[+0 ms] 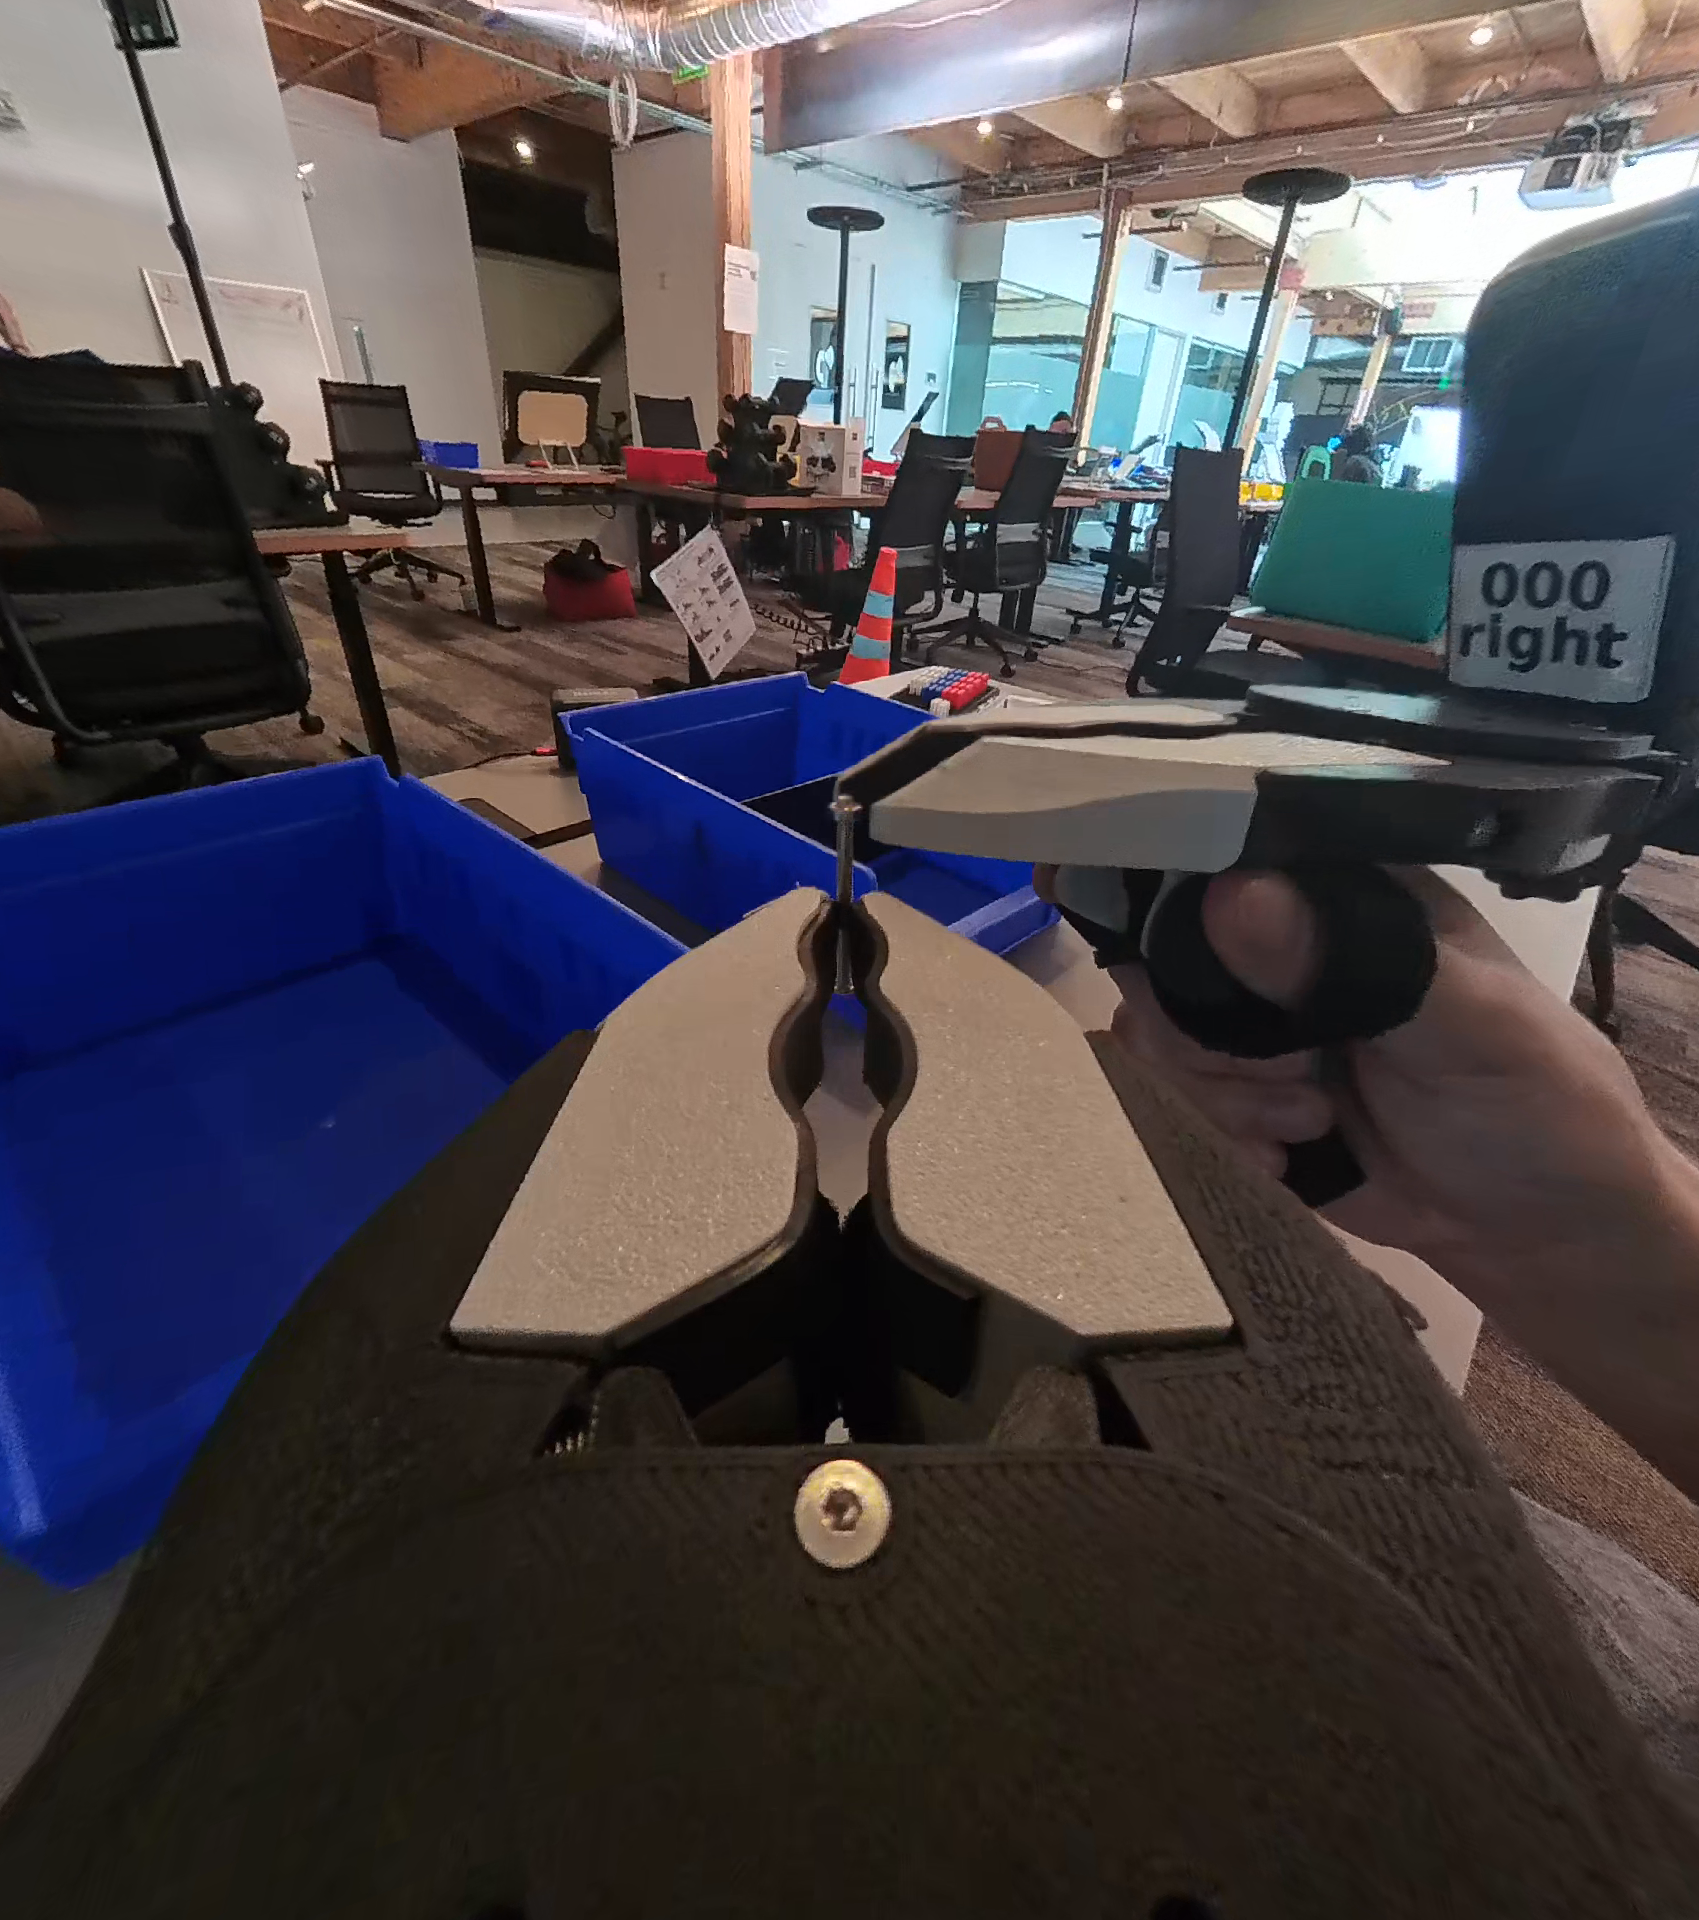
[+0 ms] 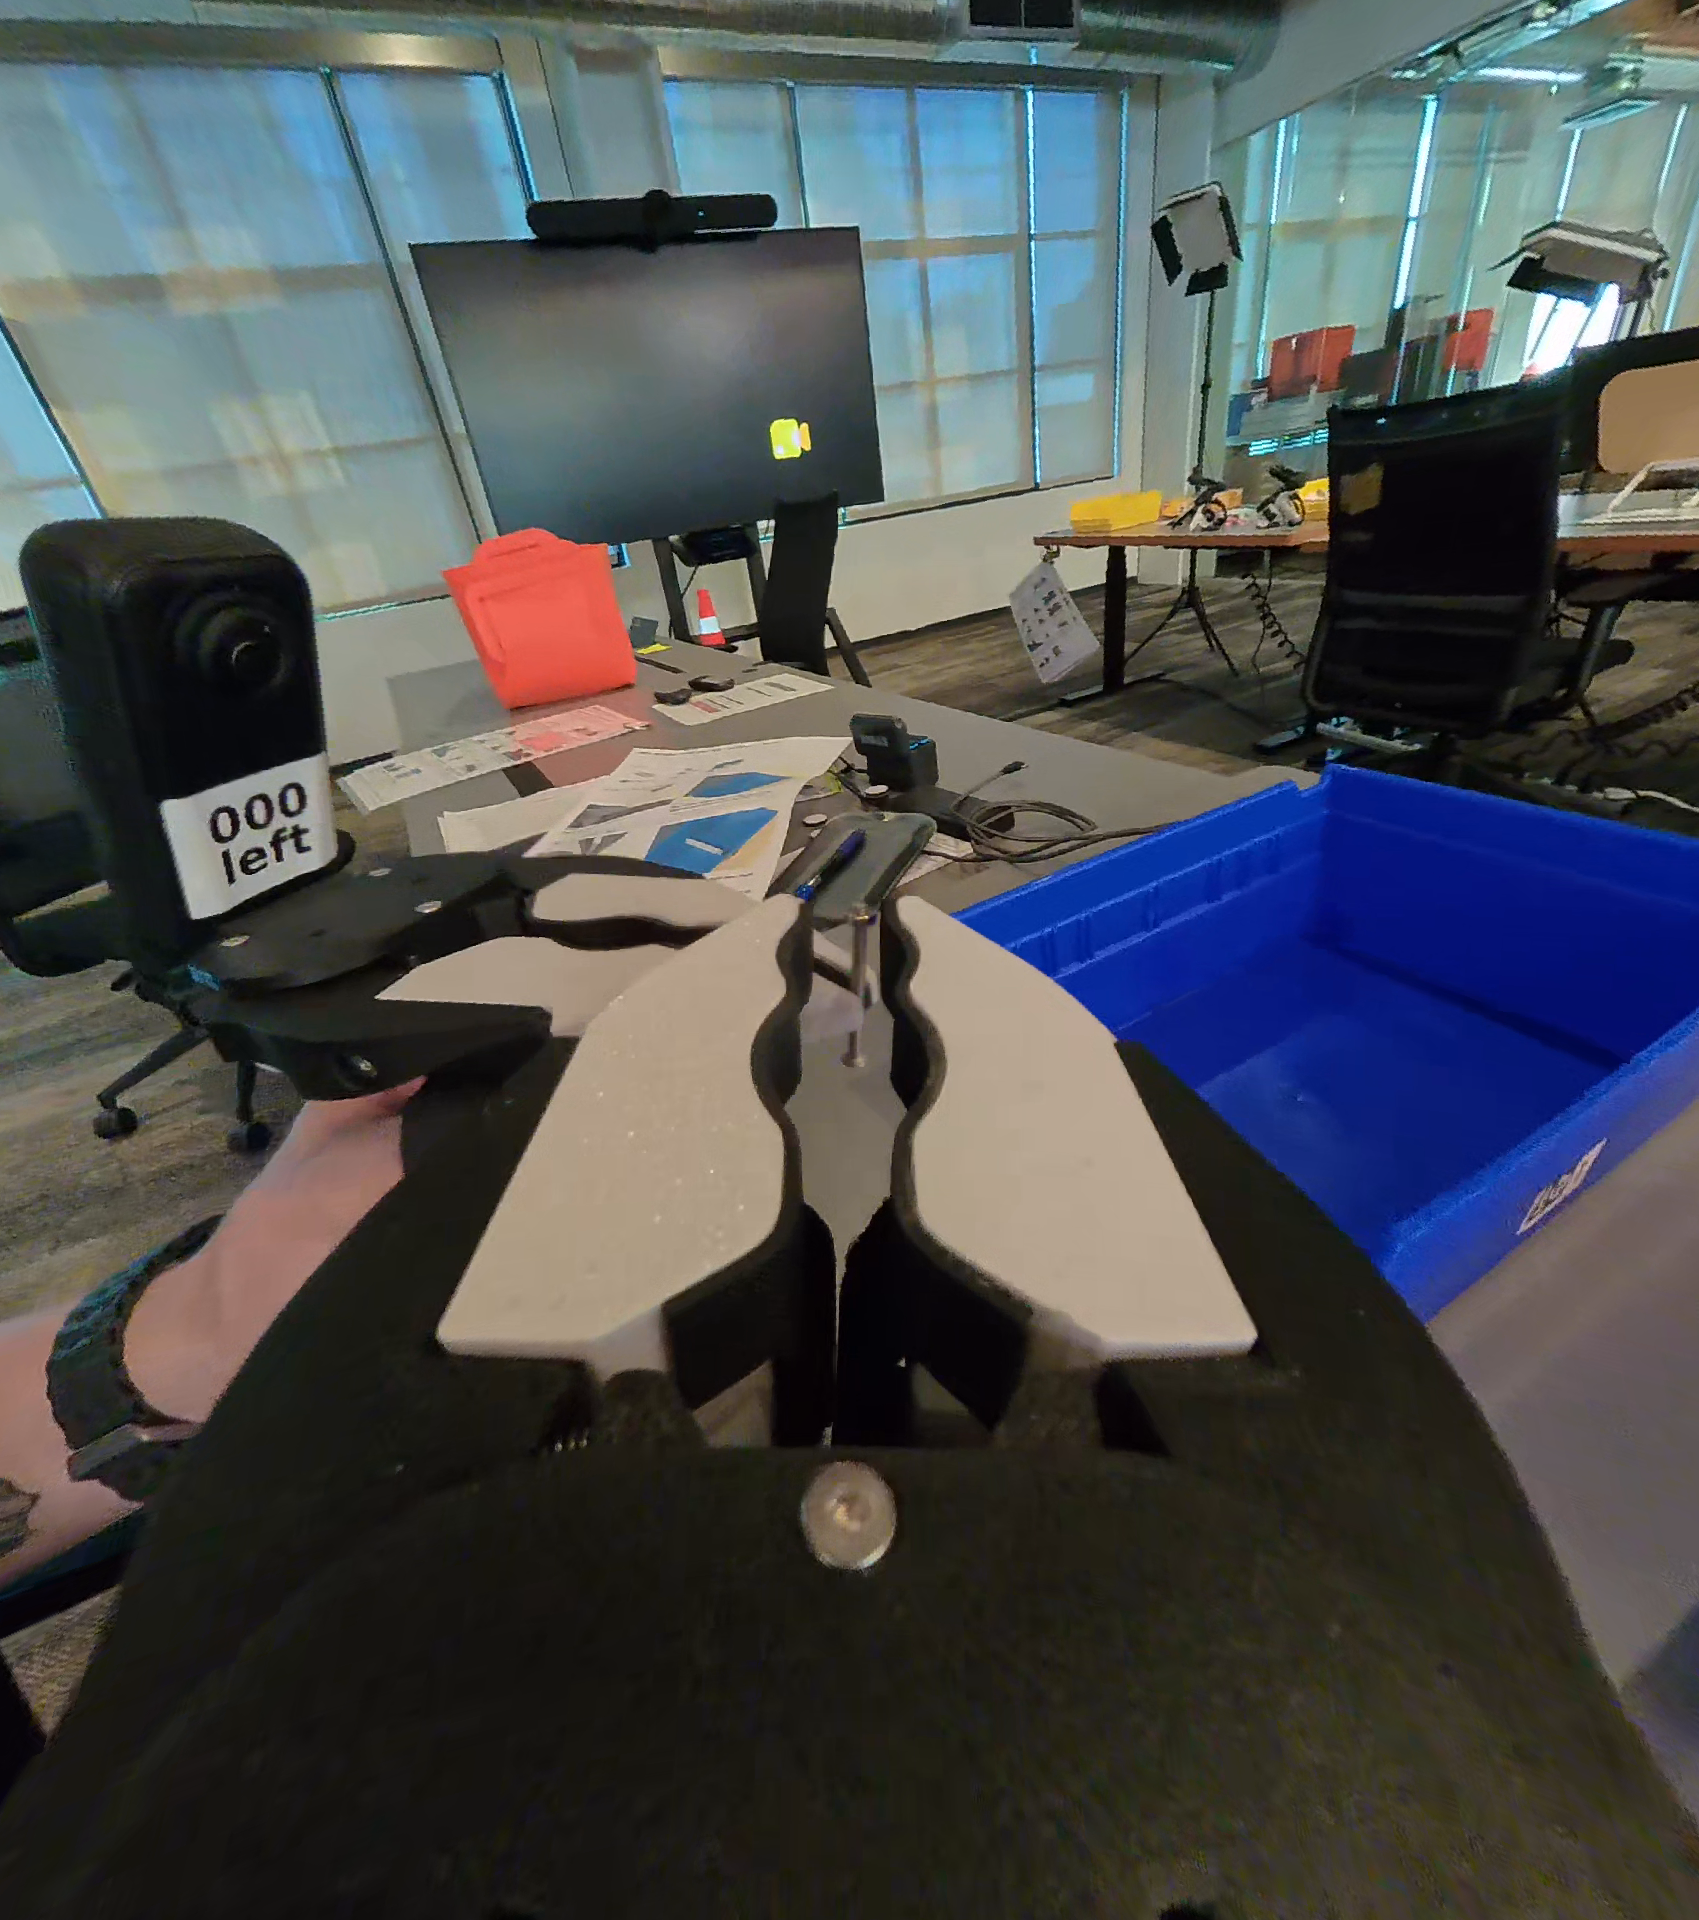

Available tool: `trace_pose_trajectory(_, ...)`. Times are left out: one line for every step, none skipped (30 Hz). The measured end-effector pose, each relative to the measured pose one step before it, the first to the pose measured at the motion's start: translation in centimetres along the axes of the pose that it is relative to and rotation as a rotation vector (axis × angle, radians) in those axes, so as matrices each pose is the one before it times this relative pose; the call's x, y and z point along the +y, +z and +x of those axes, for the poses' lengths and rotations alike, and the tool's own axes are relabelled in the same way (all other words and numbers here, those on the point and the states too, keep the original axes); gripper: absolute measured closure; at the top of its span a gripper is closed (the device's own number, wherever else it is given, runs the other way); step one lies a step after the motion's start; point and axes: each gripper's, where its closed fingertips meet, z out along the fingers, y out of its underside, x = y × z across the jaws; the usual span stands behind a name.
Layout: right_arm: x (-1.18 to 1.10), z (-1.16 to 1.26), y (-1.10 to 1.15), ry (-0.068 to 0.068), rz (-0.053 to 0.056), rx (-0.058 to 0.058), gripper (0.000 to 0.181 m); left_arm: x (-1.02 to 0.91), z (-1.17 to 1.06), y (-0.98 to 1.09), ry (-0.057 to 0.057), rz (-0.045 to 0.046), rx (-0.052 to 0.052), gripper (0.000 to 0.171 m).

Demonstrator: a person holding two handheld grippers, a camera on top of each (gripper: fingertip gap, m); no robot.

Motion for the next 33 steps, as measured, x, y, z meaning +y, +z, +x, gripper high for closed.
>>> trace_pose_trajectory(-0.018,-0.059,0.063,-0.0129,-0.0025,0.0093,0.170,-0.079,0.051,-0.080,0.0069,0.00438,-0.0037,0.169)
trace_pose_trajectory(0.012,-0.043,0.054,-0.0108,-0.0033,0.0074,0.170,-0.058,0.034,-0.053,0.0099,0.00040,-0.0045,0.169)
trace_pose_trajectory(-0.016,-0.058,0.042,-0.0047,0.0003,0.0041,0.170,-0.087,0.092,-0.058,0.0090,0.00174,-0.0003,0.169)
trace_pose_trajectory(-0.014,-0.091,0.046,-0.0007,0.0003,-0.0010,0.170,-0.076,0.087,-0.049,0.0054,0.00149,0.0006,0.169)
trace_pose_trajectory(-0.005,-0.059,0.050,0.0019,0.0008,-0.0012,0.170,-0.108,0.094,-0.047,0.0054,0.00467,-0.0006,0.169)
trace_pose_trajectory(-0.039,-0.061,0.033,0.0030,0.0039,-0.0015,0.170,-0.023,0.106,-0.026,0.0050,-0.00109,0.0011,0.169)
trace_pose_trajectory(-0.042,-0.068,0.021,0.0030,0.0033,-0.0028,0.171,-0.077,0.075,-0.042,0.0032,0.00444,-0.0011,0.169)
trace_pose_trajectory(-0.032,-0.061,-0.003,0.0019,0.0033,-0.0018,0.172,-0.090,0.026,-0.059,0.0030,0.00534,-0.0034,0.170)
trace_pose_trajectory(-0.065,-0.051,-0.029,-0.0011,0.0053,0.0007,0.172,0.042,0.023,-0.024,0.0037,-0.00392,-0.0014,0.169)
trace_pose_trajectory(0.011,-0.052,-0.016,-0.0029,0.0006,0.0010,0.174,-0.033,0.015,-0.049,0.0036,0.00249,-0.0033,0.169)
trace_pose_trajectory(-0.007,-0.077,-0.014,-0.0015,0.0017,-0.0017,0.176,-0.056,0.035,-0.073,0.0017,0.00568,-0.0014,0.170)
trace_pose_trajectory(-0.003,-0.067,0.003,0.0017,0.0022,-0.0007,0.176,0.038,0.046,-0.019,-0.0021,-0.00139,0.0020,0.170)
trace_pose_trajectory(0.070,-0.049,0.020,-0.0016,-0.0025,-0.0011,0.176,0.041,0.009,-0.035,-0.0027,-0.00017,0.0005,0.170)
trace_pose_trajectory(0.036,-0.051,-0.020,-0.0019,-0.0018,-0.0028,0.176,0.034,0.038,-0.042,-0.0016,0.00261,0.0022,0.170)
trace_pose_trajectory(0.057,-0.161,-0.014,-0.0013,-0.0042,-0.0121,0.176,0.051,0.115,-0.041,-0.0060,-0.00024,0.0075,0.170)
trace_pose_trajectory(0.105,-0.160,-0.038,-0.0022,-0.0105,-0.0159,0.176,0.066,0.133,-0.047,-0.0109,-0.00226,0.0111,0.170)
trace_pose_trajectory(0.034,-0.156,-0.083,0.0004,-0.0075,-0.0204,0.177,-0.015,0.195,-0.092,-0.0112,0.00293,0.0155,0.170)
trace_pose_trajectory(-0.044,-0.245,-0.115,0.0093,-0.0045,-0.0329,0.177,-0.067,0.216,-0.086,-0.0116,0.00295,0.0188,0.170)
trace_pose_trajectory(-0.049,-0.172,-0.165,0.0144,-0.0041,-0.0348,0.177,-0.081,0.217,-0.059,-0.0118,-0.00067,0.0192,0.170)
trace_pose_trajectory(-0.089,-0.276,-0.196,0.0127,-0.0022,-0.0481,0.177,-0.077,0.321,-0.006,-0.0102,-0.00298,0.0250,0.170)
trace_pose_trajectory(-0.055,-0.244,-0.241,0.0084,-0.0055,-0.0565,0.177,-0.071,0.298,-0.003,-0.0117,-0.00586,0.0236,0.170)
trace_pose_trajectory(-0.155,-0.245,-0.355,0.0073,-0.0007,-0.0659,0.177,-0.131,0.457,0.014,-0.0135,-0.00218,0.0337,0.170)
trace_pose_trajectory(-0.149,-0.513,-0.336,0.0159,-0.0032,-0.0915,0.177,-0.142,0.511,0.034,-0.0210,-0.00357,0.0387,0.170)
trace_pose_trajectory(-0.217,-0.250,-0.378,0.0326,-0.0013,-0.0801,0.177,-0.171,0.405,0.048,-0.0215,-0.00133,0.0290,0.170)
trace_pose_trajectory(-0.195,-0.517,-0.333,0.0314,-0.0020,-0.1050,0.177,-0.146,0.619,0.141,-0.0200,-0.00337,0.0409,0.170)
trace_pose_trajectory(-0.185,-0.711,-0.364,0.0308,-0.0061,-0.1257,0.177,-0.192,0.642,0.165,-0.0182,0.00015,0.0384,0.170)
trace_pose_trajectory(-0.302,-0.438,-0.422,0.0132,0.0057,-0.0953,0.177,-0.202,0.615,0.187,-0.0112,0.00223,0.0339,0.170)
trace_pose_trajectory(-0.096,-1.099,-0.320,-0.0017,-0.0086,-0.1317,0.177,-0.087,0.812,0.267,-0.0118,-0.00584,0.0479,0.170)
trace_pose_trajectory(-0.141,-0.637,-0.275,-0.0125,-0.0039,-0.0913,0.177,-0.054,0.577,0.295,-0.0102,-0.00327,0.0259,0.170)
trace_pose_trajectory(-0.119,-0.632,-0.179,0.0106,-0.0048,-0.0904,0.177,-0.055,0.556,0.258,-0.0049,-0.00227,0.0269,0.170)
trace_pose_trajectory(-0.048,-0.963,-0.085,0.0271,-0.0082,-0.1173,0.177,-0.014,0.649,0.287,-0.0091,-0.00564,0.0341,0.170)
trace_pose_trajectory(-0.079,-0.498,-0.037,0.0141,-0.0046,-0.0794,0.177,-0.044,0.404,0.251,-0.0018,-0.00015,0.0147,0.170)
trace_pose_trajectory(-0.052,-0.706,0.032,0.0193,-0.0023,-0.0906,0.177,-0.001,0.573,0.232,0.0016,-0.00236,0.0284,0.170)
